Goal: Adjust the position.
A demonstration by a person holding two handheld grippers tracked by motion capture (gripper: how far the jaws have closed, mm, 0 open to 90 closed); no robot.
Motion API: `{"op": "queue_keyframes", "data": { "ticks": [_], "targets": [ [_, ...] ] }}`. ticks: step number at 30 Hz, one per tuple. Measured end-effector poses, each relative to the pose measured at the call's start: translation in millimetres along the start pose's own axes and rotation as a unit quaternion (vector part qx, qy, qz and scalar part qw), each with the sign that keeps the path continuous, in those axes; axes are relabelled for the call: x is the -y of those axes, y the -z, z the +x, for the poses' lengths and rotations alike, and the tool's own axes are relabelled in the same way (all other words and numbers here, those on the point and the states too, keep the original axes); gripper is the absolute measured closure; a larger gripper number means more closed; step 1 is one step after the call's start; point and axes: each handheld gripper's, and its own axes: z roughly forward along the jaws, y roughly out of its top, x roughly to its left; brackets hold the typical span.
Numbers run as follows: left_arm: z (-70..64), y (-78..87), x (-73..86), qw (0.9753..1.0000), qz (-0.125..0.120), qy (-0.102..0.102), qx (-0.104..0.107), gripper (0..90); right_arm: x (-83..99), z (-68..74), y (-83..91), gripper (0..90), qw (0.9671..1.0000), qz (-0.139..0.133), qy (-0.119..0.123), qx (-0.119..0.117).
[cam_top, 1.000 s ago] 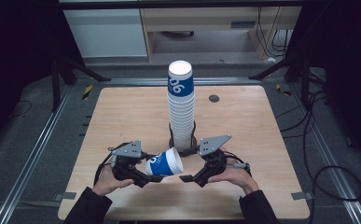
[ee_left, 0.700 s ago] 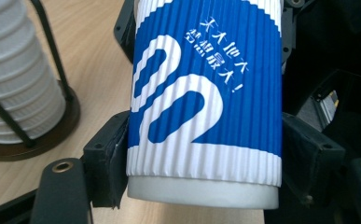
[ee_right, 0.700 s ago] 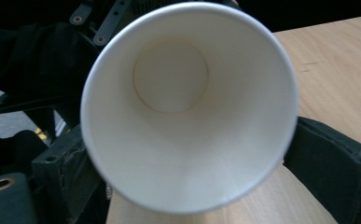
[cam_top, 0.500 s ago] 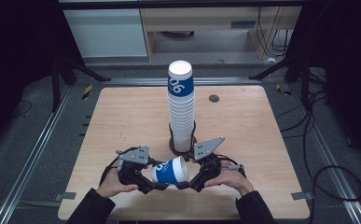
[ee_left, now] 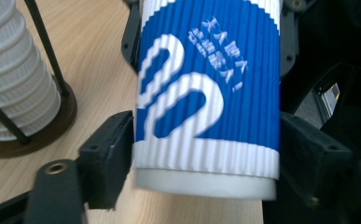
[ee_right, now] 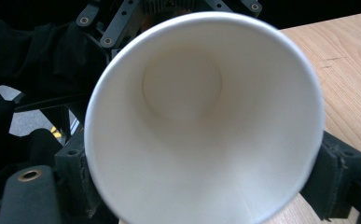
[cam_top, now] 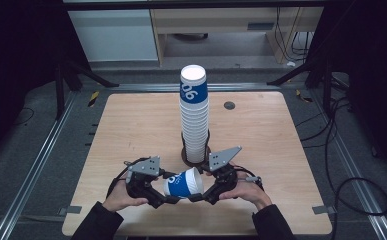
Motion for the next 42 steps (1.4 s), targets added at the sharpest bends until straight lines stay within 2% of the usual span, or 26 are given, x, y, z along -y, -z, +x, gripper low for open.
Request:
{"op": "queue_keyframes", "data": {
  "ticks": [4, 8, 10, 16, 22, 26, 29, 32, 36, 42],
  "targets": [
    [2.4, 1.3, 2.6, 0.9996, 0.027, 0.003, -0.005, 17.0, -1.4, 0.5, 5.6, 16.0, 0.9993, 0.026, 0.01, 0.024],
    [4.7, -9.8, 5.7, 0.9978, 0.066, 0.006, -0.009, 16.4, -0.8, 0.4, 5.4, 17.1, 0.9978, 0.051, 0.014, 0.039],
    [3.7, -16.4, 6.0, 0.9964, 0.084, 0.002, -0.011, 15.8, -0.4, 0.6, 3.5, 17.2, 0.9976, 0.058, 0.014, 0.035],
    [1.2, -29.3, 6.3, 0.9932, 0.114, -0.002, -0.02, 15.3, -0.2, 1.7, -2.7, 17.5, 0.9966, 0.072, 0.018, 0.035],
    [-0.2, -34.1, 6.2, 0.9929, 0.118, -0.001, -0.015, 15.0, -1.0, 2.8, -7.7, 17.6, 0.9956, 0.081, 0.027, 0.04],
    [-1.9, -39.2, 5.3, 0.9932, 0.115, 0.0, -0.016, 14.7, -2.3, 3.3, -9.8, 17.8, 0.9957, 0.077, 0.03, 0.043],
    [-1.5, -42.8, 5.3, 0.9924, 0.122, -0.001, -0.016, 15.0, -3.7, 4.7, -13.5, 17.8, 0.9957, 0.075, 0.035, 0.041],
    [-1.4, -44.6, 5.6, 0.9921, 0.124, 0.0, -0.016, 17.8, -4.9, 6.6, -18.7, 17.7, 0.9956, 0.077, 0.04, 0.035],
    [-1.6, -44.9, 5.9, 0.9923, 0.123, 0.0, -0.017, 26.9, -5.8, 7.6, -21.3, 17.2, 0.9954, 0.077, 0.043, 0.037],
    [-0.9, -42.6, 6.1, 0.9931, 0.116, -0.003, -0.019, 27.2, -5.8, 7.5, -21.8, 13.0, 0.9958, 0.068, 0.043, 0.044]
  ]
}}
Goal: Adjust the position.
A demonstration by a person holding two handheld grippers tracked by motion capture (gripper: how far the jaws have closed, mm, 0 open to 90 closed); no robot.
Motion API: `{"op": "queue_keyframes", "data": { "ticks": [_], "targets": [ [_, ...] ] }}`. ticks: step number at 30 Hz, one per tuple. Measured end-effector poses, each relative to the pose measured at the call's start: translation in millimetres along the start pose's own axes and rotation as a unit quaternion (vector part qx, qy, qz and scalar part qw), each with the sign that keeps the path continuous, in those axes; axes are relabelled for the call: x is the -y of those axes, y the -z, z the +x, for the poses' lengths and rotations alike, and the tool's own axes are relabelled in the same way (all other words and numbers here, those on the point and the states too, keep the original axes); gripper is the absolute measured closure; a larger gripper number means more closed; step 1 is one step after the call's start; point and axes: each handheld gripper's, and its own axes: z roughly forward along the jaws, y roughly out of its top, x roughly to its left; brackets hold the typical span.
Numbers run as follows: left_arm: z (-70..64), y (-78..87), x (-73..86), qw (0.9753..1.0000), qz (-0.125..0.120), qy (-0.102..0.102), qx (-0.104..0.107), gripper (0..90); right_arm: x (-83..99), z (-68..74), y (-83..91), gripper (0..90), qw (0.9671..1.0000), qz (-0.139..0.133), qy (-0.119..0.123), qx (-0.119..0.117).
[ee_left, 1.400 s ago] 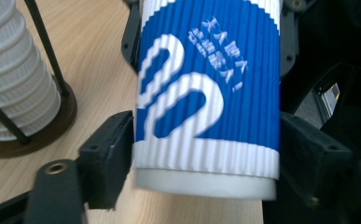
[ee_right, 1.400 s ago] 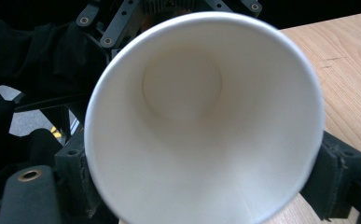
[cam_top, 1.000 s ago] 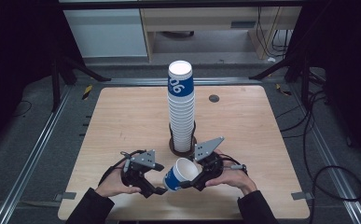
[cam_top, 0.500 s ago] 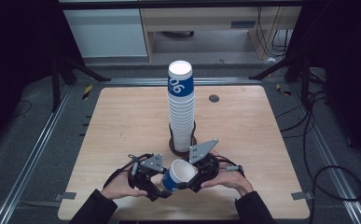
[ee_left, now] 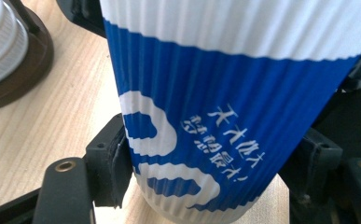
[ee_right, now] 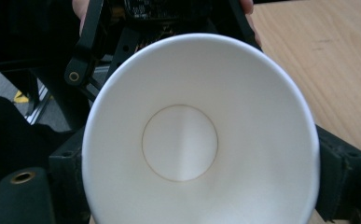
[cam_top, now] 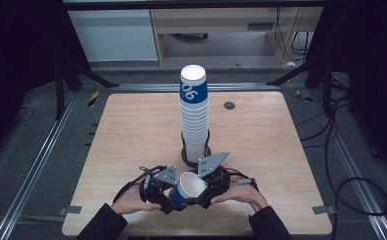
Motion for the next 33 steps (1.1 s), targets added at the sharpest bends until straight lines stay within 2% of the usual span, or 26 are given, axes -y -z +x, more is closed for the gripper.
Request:
{"op": "queue_keyframes", "data": {
  "ticks": [3, 9, 13, 17, 23, 29, 33],
  "targets": [
    [2.2, 5.0, 1.8, 0.9999, -0.01, 0.003, -0.009, 27.3, -1.4, -1.1, 4.4, 6.7, 0.9997, -0.02, -0.003, 0.016],
    [9.3, 19.4, 6.6, 0.9981, -0.048, 0.023, -0.031, 27.3, -1.3, -7.7, 26.8, 5.4, 0.9962, -0.068, -0.026, 0.047],
    [10.8, 29.2, 7.4, 0.9941, -0.092, 0.034, -0.046, 27.4, 0.7, -11.3, 33.3, 5.6, 0.9936, -0.093, -0.044, 0.047],
    [7.8, 32.7, 4.9, 0.9903, -0.125, 0.037, -0.049, 27.3, 1.1, -12.1, 30.3, 6.9, 0.9914, -0.111, -0.057, 0.039],
    [3.2, 28.7, 1.0, 0.9891, -0.133, 0.034, -0.051, 27.4, -1.8, -8.4, 21.0, 9.6, 0.9909, -0.12, -0.06, 0.014],
    [-2.2, 21.1, -2.9, 0.9902, -0.129, 0.026, -0.045, 27.3, -2.2, -8.2, 14.1, 14.0, 0.988, -0.135, -0.074, -0.004],
    [-4.0, 19.8, -4.2, 0.9907, -0.126, 0.023, -0.045, 27.3, -2.0, -7.0, 10.2, 18.2, 0.9883, -0.133, -0.074, -0.011]
  ]
}}
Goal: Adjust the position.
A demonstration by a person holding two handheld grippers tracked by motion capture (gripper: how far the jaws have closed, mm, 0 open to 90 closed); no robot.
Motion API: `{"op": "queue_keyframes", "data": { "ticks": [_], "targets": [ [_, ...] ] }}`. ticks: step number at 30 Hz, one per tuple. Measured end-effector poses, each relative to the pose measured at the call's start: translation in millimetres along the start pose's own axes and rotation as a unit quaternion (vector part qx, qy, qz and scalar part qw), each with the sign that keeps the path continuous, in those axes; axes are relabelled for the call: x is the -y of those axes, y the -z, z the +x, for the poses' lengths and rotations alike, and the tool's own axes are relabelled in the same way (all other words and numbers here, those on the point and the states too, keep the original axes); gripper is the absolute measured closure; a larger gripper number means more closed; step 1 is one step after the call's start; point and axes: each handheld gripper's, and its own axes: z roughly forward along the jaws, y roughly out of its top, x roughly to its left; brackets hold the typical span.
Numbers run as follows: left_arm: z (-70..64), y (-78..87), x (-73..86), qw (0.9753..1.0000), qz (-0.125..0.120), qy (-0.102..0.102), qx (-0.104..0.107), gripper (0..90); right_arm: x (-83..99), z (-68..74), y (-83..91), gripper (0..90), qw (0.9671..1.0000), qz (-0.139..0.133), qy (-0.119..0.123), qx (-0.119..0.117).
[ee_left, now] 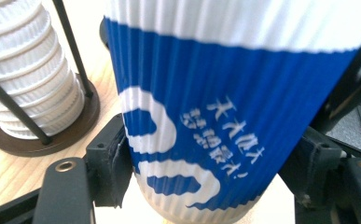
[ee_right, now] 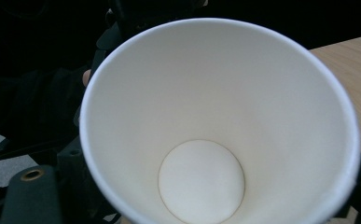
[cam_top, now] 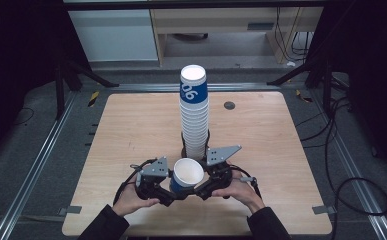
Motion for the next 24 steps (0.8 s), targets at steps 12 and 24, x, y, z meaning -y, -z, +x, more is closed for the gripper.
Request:
{"op": "queue_keyframes", "data": {
  "ticks": [12, 24],
  "targets": [
    [2.0, -0.5, 2.3, 0.9999, 0.008, 0.004, 0.004, 22.5, -2.0, 1.3, 4.2, 21.4, 0.9998, -0.011, 0.013, 0.01],
    [23.8, 17.6, 14.5, 0.9979, 0.0, 0.043, -0.047, 19.4, -4.9, -9.1, 48.4, 21.1, 0.9943, -0.019, 0.013, 0.104]
  ]
}}
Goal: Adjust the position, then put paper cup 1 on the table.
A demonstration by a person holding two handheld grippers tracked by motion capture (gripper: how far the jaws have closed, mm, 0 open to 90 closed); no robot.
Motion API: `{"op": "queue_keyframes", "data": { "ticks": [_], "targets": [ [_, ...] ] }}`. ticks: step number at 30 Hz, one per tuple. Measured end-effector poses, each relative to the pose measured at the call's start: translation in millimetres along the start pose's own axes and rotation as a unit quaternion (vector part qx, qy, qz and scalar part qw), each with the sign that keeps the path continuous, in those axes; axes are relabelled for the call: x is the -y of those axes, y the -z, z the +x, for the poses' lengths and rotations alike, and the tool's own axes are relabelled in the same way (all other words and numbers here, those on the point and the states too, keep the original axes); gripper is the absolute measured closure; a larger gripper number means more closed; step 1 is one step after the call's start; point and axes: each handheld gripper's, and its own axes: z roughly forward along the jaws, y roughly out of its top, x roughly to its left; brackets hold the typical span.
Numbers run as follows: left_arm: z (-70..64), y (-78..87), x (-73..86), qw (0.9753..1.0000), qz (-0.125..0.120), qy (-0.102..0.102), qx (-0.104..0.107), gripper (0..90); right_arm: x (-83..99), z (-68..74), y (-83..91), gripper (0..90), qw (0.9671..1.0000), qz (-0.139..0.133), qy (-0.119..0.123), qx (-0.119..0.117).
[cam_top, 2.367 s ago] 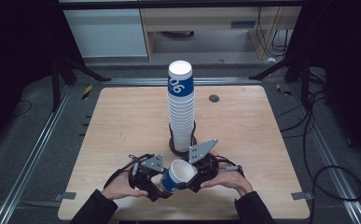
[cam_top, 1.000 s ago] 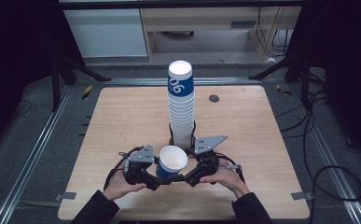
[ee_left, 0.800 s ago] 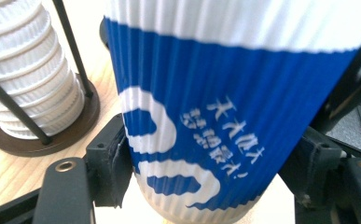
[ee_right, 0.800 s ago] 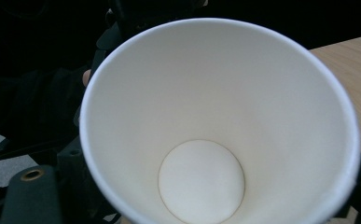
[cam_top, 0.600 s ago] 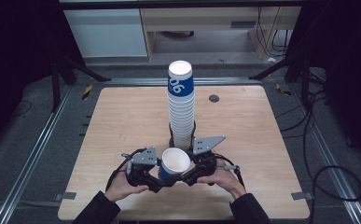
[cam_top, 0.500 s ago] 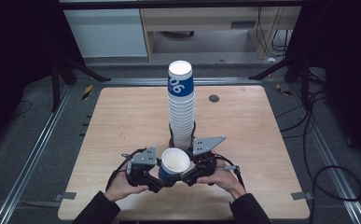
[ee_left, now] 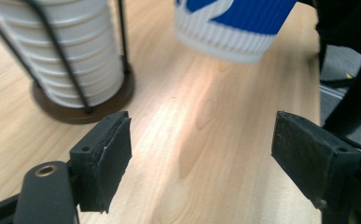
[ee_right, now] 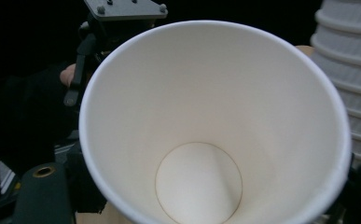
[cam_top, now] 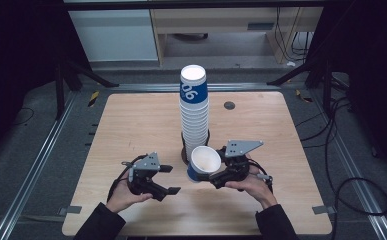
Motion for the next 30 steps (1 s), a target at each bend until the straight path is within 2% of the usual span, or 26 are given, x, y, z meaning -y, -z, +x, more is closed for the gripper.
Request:
{"op": "queue_keyframes", "data": {
  "ticks": [3, 6, 10, 14, 18, 20, 23, 25, 26, 27, 29, 30],
  "targets": [
    [7.2, 4.2, 2.5, 0.9997, -0.005, 0.016, -0.017, 19.4, 0.9, -3.3, 5.7, 21.1, 0.9997, 0.009, 0.001, 0.021],
    [14.2, 7.7, 4.9, 0.9985, -0.007, 0.034, -0.043, 19.4, 1.6, -5.8, 9.7, 21.1, 0.9991, 0.015, 0.001, 0.039],
    [19.2, 10.6, 7.3, 0.9975, -0.011, 0.041, -0.056, 19.2, 1.8, -8.9, 14.7, 21.0, 0.9986, 0.014, -0.003, 0.052],
    [21.9, 12.4, 8.4, 0.9968, -0.012, 0.047, -0.064, 19.7, 1.3, -12.6, 21.5, 21.0, 0.9969, 0.018, -0.003, 0.077],
    [24.0, 15.5, 9.1, 0.9961, -0.016, 0.049, -0.071, 19.7, 0.6, -18.2, 29.0, 21.0, 0.993, 0.016, -0.01, 0.116],
    [25.7, 17.0, 9.7, 0.9954, -0.018, 0.056, -0.075, 19.7, 0.4, -21.8, 32.5, 21.0, 0.99, 0.019, -0.013, 0.139],
    [28.9, 19.8, 11.2, 0.9942, -0.019, 0.063, -0.086, 19.9, 0.4, -28.3, 37.8, 20.9, 0.9831, 0.028, -0.014, 0.181],
    [30.8, 20.9, 11.9, 0.9934, -0.019, 0.066, -0.092, 20.1, 0.7, -33.7, 42.8, 20.9, 0.9759, 0.032, -0.017, 0.215],
    [31.8, 21.8, 12.6, 0.9928, -0.019, 0.067, -0.097, 20.2, 1.0, -35.4, 44.8, 20.9, 0.9741, 0.032, -0.019, 0.223],
    [32.2, 22.0, 12.9, 0.9926, -0.019, 0.068, -0.099, 20.4, 1.8, -39.0, 49.5, 20.9, 0.97, 0.03, -0.024, 0.24],
    [33.8, 22.9, 14.0, 0.9915, -0.019, 0.073, -0.106, 20.4, 2.7, -43.3, 54.2, 20.9, 0.9661, 0.028, -0.032, 0.255],
    [34.3, 23.3, 14.4, 0.9911, -0.018, 0.074, -0.109, 20.5, 3.7, -47.1, 57.9, 20.9, 0.9627, 0.025, -0.039, 0.267]
  ]
}}
